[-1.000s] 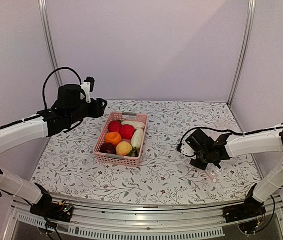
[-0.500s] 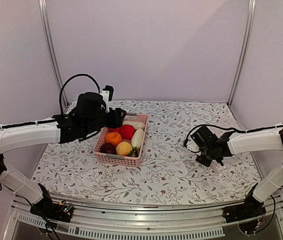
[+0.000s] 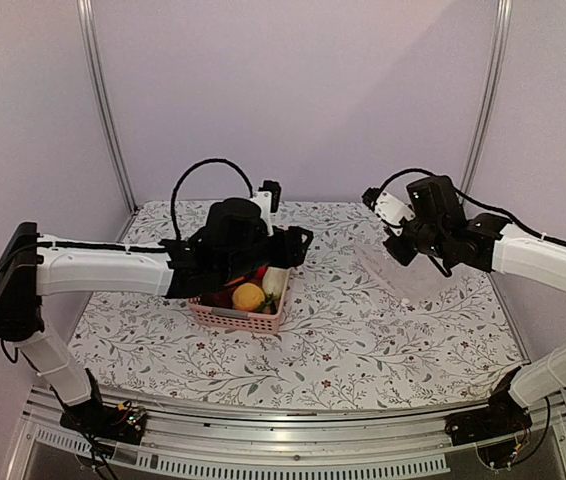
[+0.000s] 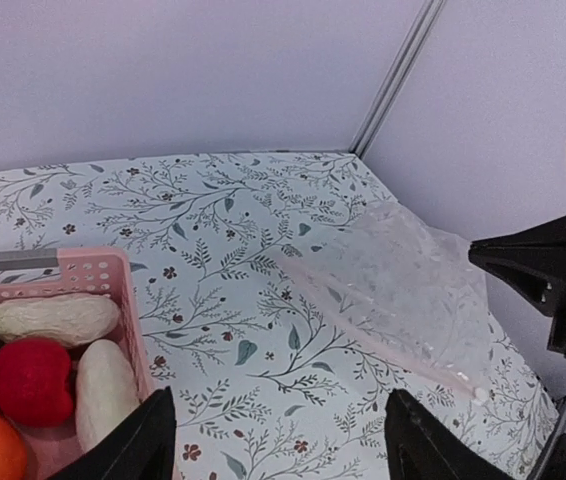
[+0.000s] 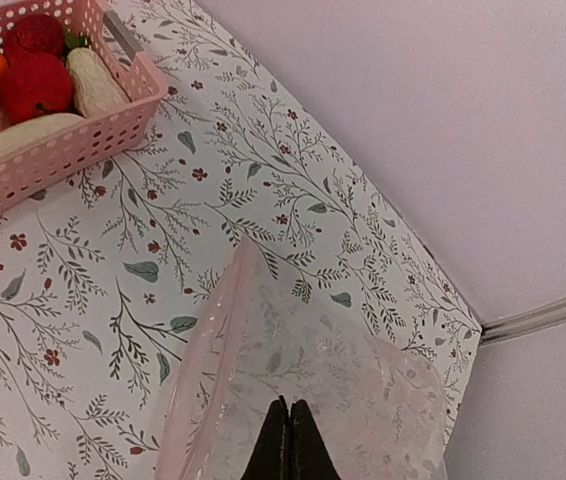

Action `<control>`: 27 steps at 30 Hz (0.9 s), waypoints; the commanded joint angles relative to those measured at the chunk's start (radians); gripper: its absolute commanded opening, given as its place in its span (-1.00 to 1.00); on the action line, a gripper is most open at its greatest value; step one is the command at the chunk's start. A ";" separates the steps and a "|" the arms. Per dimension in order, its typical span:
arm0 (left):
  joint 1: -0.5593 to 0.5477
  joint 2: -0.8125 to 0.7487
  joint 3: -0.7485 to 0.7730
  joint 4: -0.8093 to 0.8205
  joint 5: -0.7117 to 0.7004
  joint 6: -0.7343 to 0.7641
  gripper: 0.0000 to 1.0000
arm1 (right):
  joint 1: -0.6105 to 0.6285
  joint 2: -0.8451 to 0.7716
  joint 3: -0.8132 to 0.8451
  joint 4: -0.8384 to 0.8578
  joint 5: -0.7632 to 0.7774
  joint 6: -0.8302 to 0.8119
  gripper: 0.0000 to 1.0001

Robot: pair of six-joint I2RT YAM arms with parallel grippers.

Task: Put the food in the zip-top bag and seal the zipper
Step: Adjust the zipper food storage bag at the corner of the board.

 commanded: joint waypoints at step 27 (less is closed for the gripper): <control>-0.061 -0.084 -0.072 -0.181 -0.353 -0.166 0.40 | -0.006 0.394 0.054 -0.018 -0.145 0.214 0.18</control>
